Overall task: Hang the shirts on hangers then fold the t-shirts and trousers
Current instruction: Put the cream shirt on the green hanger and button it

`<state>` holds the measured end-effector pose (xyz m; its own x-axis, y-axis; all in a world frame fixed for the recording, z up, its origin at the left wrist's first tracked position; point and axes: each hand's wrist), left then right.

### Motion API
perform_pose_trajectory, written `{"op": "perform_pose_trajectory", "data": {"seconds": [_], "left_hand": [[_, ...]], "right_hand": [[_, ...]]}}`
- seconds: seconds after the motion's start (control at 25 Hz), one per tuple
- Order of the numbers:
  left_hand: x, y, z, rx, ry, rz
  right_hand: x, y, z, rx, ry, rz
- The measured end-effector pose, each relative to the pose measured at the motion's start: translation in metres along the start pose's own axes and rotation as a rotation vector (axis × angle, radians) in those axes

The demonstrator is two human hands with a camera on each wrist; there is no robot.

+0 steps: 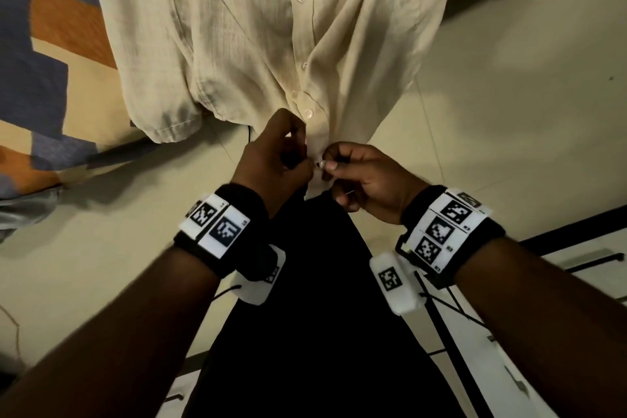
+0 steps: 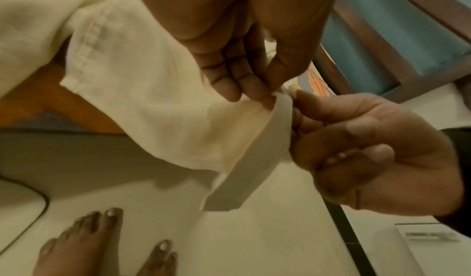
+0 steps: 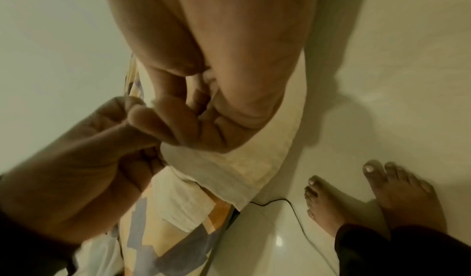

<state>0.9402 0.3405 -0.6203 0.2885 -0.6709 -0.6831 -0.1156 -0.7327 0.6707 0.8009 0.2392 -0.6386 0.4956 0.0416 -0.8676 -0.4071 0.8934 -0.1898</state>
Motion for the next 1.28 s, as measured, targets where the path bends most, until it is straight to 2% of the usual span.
{"op": "perform_pose_trajectory", "data": {"seconds": [0.16,0.24,0.36,0.52,0.68,0.8,0.96,1.08,1.2,1.28], "left_hand": [[0.036,0.02,-0.026,0.383,-0.111,-0.063],[0.06,0.034,-0.049,0.495,-0.035,-0.093],[0.104,0.055,-0.086,0.527,0.146,-0.035],[0.167,0.08,-0.122,0.58,0.196,0.025],[0.224,0.085,-0.16,0.698,0.265,0.112],[0.257,0.095,-0.205,0.797,0.359,0.106],[0.307,0.117,-0.254,0.942,0.295,0.162],[0.34,0.124,-0.267,0.959,0.224,0.22],[0.355,0.12,-0.273,0.989,0.159,0.285],[0.355,0.116,-0.28,1.005,0.125,0.373]], "right_hand": [[0.006,-0.027,-0.008,-0.508,0.131,-0.214],[0.009,-0.058,-0.014,-0.694,0.215,-0.325],[0.022,-0.12,-0.015,-0.865,0.259,-0.437],[0.051,-0.216,-0.004,-1.156,0.294,-0.495],[0.08,-0.288,0.005,-1.329,0.348,-0.656],[0.109,-0.34,0.015,-1.369,0.403,-0.803],[0.146,-0.413,0.035,-1.535,0.384,-0.968],[0.175,-0.448,0.049,-1.714,0.343,-1.056],[0.193,-0.465,0.048,-1.72,0.382,-1.0],[0.198,-0.472,0.046,-1.629,0.369,-0.979]]}}
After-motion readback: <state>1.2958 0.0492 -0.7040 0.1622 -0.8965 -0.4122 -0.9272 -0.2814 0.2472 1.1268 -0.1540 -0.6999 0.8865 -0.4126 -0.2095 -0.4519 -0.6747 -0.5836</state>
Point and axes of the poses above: each hand's wrist, its own x-axis towards the middle knuckle, its own z-axis out of the palm, y = z × x, and after that the axes turned 9 degrees about x, right-handed
